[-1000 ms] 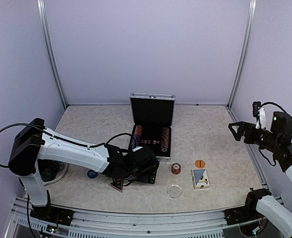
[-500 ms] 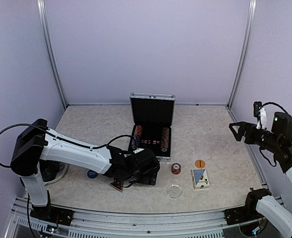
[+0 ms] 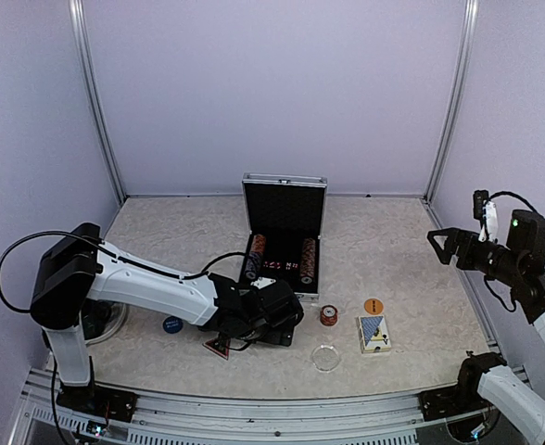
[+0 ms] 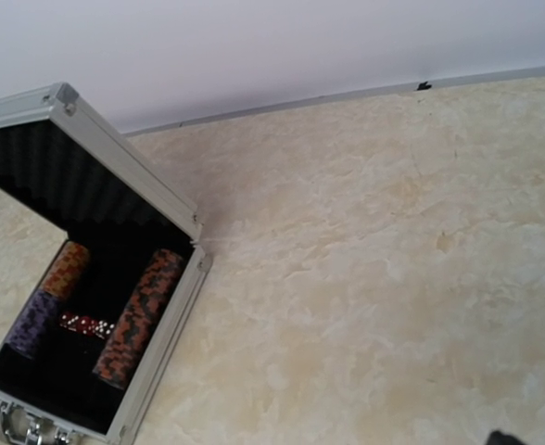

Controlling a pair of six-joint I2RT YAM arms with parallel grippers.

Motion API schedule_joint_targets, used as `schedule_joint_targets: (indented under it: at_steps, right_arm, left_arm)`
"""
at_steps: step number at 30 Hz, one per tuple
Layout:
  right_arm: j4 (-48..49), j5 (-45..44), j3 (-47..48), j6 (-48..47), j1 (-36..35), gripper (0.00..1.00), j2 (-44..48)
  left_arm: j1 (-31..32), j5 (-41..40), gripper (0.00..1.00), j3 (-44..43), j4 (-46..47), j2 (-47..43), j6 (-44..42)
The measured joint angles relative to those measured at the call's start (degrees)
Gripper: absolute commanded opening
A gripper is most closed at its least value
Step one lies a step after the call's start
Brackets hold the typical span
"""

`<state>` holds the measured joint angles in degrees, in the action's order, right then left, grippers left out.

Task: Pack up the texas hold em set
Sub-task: Pick up the poker case from the center of the board.

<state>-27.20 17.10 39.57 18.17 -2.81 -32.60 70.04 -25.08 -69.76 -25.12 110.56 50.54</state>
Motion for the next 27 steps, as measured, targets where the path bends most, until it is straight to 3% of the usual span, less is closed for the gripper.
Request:
schedule_joint_targets:
  at_steps: [17, 27]
  right_arm:
    - [0.0, 0.02, 0.0, 0.0, 0.0, 0.99, -0.61]
    - [0.02, 0.02, 0.0, -0.04, 0.0, 0.99, -1.03]
  left_arm:
    - [-1.01, 0.61, 0.99, -1.18, 0.13, 1.46, -1.33]
    - [-1.4, -3.43, 0.99, -1.68, -1.05, -1.68, -8.28]
